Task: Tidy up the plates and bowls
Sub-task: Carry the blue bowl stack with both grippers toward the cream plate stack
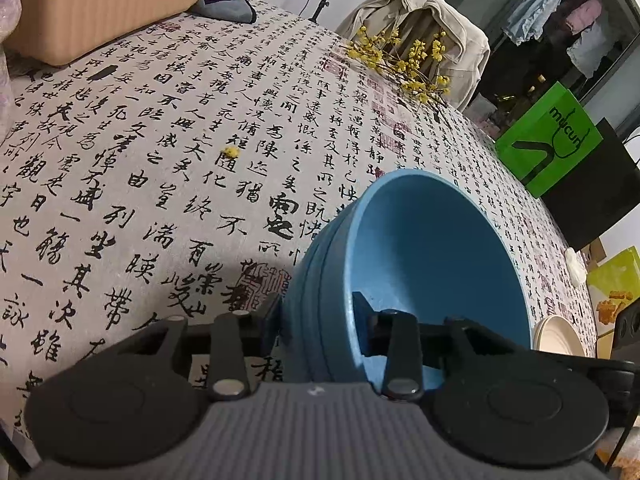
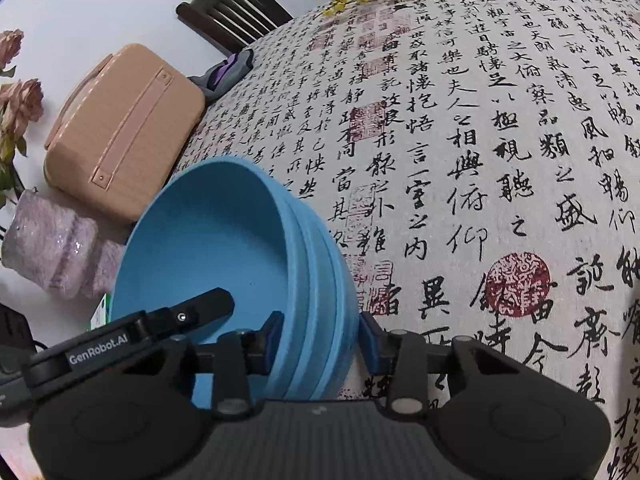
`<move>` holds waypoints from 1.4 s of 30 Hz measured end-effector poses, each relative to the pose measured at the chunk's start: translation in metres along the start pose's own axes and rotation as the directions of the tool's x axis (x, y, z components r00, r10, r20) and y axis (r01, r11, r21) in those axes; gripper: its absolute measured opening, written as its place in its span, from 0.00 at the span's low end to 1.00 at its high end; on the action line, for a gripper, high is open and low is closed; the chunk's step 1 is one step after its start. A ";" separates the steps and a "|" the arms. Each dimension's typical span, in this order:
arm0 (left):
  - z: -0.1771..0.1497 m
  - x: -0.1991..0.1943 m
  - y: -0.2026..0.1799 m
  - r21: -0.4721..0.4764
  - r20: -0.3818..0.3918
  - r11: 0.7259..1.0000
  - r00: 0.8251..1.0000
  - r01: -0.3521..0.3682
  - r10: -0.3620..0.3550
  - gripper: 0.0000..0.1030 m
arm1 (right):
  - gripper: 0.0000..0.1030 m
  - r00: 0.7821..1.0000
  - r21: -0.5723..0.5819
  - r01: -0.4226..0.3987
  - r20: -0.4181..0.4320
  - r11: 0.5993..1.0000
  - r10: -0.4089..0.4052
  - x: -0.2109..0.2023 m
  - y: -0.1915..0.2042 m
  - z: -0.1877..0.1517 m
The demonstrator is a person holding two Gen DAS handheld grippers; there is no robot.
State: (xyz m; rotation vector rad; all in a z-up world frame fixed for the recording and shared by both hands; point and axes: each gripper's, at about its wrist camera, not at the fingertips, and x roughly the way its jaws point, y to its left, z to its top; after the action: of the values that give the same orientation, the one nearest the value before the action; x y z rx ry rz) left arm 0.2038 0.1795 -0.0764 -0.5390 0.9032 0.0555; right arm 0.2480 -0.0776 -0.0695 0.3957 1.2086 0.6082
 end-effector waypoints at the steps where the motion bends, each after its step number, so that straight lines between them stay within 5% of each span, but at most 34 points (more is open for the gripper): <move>1: 0.000 0.000 -0.001 0.001 0.004 1.000 1.000 0.000 0.000 0.35 | 0.38 1.000 0.003 0.001 0.002 1.000 -0.001 -0.001 0.000 0.000; 42: -0.008 -0.002 -0.068 0.100 0.023 0.991 0.996 0.083 -0.086 0.35 | 0.38 0.990 0.018 0.069 0.125 0.997 -0.071 -0.070 -0.022 -0.009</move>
State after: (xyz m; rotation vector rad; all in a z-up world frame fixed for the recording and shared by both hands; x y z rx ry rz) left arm 0.2150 0.1171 -0.0497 -0.4827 0.8507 -0.0585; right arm 0.2289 -0.1389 -0.0329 0.3955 1.1024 0.5078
